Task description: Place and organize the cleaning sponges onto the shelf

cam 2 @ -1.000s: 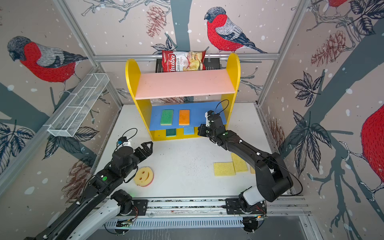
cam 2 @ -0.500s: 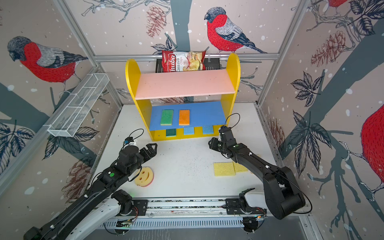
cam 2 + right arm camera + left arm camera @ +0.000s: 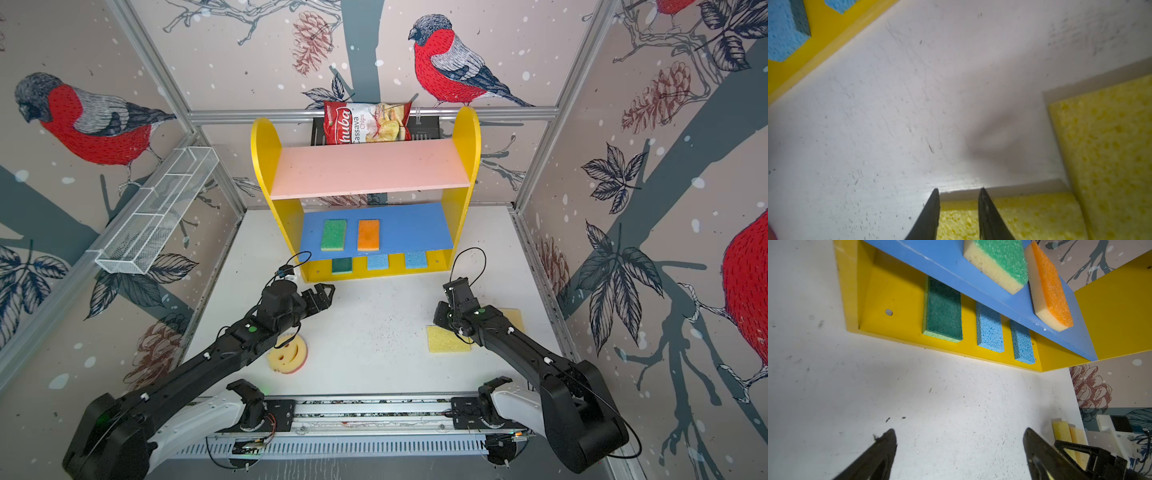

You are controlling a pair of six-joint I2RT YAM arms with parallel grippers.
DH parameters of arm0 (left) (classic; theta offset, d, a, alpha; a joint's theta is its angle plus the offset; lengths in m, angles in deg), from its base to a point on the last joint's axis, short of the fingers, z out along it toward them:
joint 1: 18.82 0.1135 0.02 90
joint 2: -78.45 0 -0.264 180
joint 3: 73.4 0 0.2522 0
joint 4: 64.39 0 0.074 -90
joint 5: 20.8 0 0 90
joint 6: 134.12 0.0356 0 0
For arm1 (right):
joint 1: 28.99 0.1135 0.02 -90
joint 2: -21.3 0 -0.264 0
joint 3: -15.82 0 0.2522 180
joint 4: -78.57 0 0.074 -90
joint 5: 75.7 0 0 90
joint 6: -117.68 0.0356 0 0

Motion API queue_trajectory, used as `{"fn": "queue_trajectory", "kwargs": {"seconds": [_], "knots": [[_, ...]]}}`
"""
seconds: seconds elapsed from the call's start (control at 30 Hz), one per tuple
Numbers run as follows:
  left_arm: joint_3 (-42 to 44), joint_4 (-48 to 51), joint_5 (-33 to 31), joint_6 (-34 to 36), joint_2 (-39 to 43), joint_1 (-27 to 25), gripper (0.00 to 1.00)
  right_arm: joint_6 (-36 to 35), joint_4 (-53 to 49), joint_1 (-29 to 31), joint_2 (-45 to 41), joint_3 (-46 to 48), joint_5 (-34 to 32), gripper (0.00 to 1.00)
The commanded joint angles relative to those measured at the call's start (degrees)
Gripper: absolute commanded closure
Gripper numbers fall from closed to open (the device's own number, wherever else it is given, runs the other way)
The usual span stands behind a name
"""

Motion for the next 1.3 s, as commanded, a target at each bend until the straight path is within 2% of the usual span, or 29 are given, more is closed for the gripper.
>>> {"fn": "queue_trajectory", "kwargs": {"seconds": [0.0,0.13,0.3,0.43,0.57,0.73,0.87,1.1,1.27], "knots": [[-1.2,-6.65,3.75,2.71,-2.15,0.0,0.07,4.2,2.36,3.34,-0.16,1.7,0.26,0.66],[-1.79,-7.25,4.11,2.74,-3.65,0.01,0.07,8.08,9.16,8.61,2.57,2.74,2.26,0.66],[-1.23,-6.76,3.94,2.65,-3.24,0.03,0.07,8.0,12.16,12.7,10.49,-1.65,2.88,0.66],[-0.11,-5.54,2.83,2.38,-1.39,0.01,0.07,7.03,14.85,16.55,16.37,-6.79,3.4,0.66],[1.13,-4.84,1.1,1.34,1.0,0.06,0.07,4.9,18.4,22.95,21.14,-13.0,4.12,0.66],[1.39,-3.23,0.07,0.73,2.55,0.01,0.07,-0.38,17.22,30.07,21.94,-18.38,1.42,0.66],[1.36,-2.98,0.09,0.37,2.58,0.01,0.07,0.27,11.56,27.09,16.83,-15.0,-2.85,0.65],[1.14,-4.93,0.93,-0.34,1.37,0.04,0.07,3.04,3.71,12.96,8.0,-1.05,-2.86,0.64],[0.69,-5.16,1.26,-0.1,-0.19,0.08,0.07,4.31,1.62,11.41,0.22,4.62,-5.26,0.63]]}}
